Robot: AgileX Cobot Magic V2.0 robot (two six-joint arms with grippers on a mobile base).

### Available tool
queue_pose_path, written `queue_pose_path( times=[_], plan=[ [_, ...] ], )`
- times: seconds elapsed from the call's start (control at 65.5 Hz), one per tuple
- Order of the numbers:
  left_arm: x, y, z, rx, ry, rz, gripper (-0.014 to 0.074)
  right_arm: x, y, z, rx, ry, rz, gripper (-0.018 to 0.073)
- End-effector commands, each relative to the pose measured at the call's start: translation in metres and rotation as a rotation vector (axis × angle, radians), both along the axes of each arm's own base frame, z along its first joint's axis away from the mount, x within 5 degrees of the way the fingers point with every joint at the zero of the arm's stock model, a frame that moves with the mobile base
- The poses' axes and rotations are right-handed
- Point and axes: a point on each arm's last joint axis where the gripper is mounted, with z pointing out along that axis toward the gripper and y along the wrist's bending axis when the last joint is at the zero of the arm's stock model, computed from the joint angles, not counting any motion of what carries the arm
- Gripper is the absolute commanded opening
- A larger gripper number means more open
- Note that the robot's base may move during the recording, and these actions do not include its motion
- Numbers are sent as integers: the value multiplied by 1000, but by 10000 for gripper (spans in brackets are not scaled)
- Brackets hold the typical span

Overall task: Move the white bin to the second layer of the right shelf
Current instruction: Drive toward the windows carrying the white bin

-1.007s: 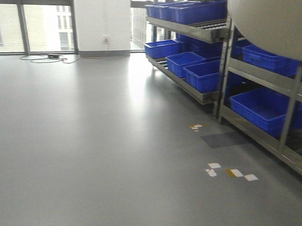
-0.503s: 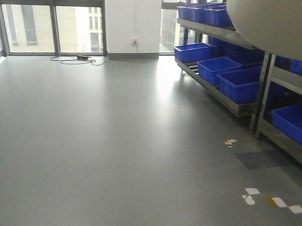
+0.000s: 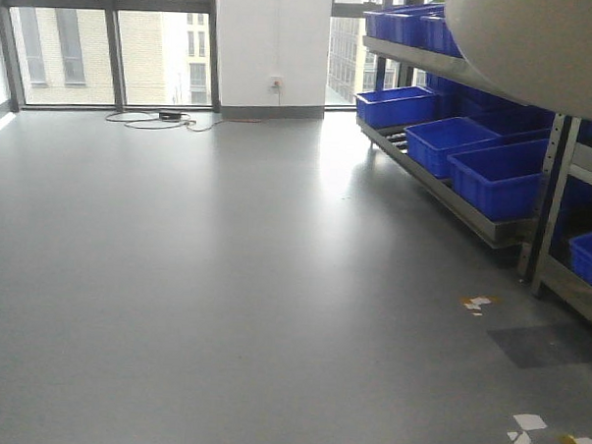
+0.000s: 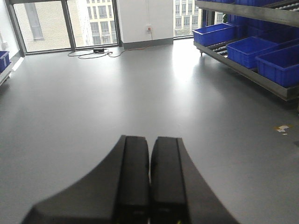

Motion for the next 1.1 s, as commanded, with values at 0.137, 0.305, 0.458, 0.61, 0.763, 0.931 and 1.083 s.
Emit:
queue_pose_path(
  times=[0.137, 0.305, 0.458, 0.61, 0.763, 0.931, 1.083],
  plan=[
    [1, 0, -4, -8, -52, -4, 85, 1, -2, 19, 39, -131, -19, 56],
    [1, 0, -4, -8, -52, -4, 85, 1, -2, 19, 39, -131, -19, 56],
    [1, 0, -4, -8, -52, -4, 85, 1, -2, 19, 39, -131, -19, 56],
    [1, 0, -4, -8, -52, -4, 85, 1, -2, 19, 39, -131, -19, 56],
    [1, 0, -4, -8, -52, -4, 85, 1, -2, 19, 39, -131, -19, 56],
    [1, 0, -4, -8, -52, -4, 85, 1, -2, 19, 39, -131, -19, 56],
    [1, 0, -4, -8, -52, -4, 85, 1, -2, 19, 39, -131, -19, 56]
  ],
)
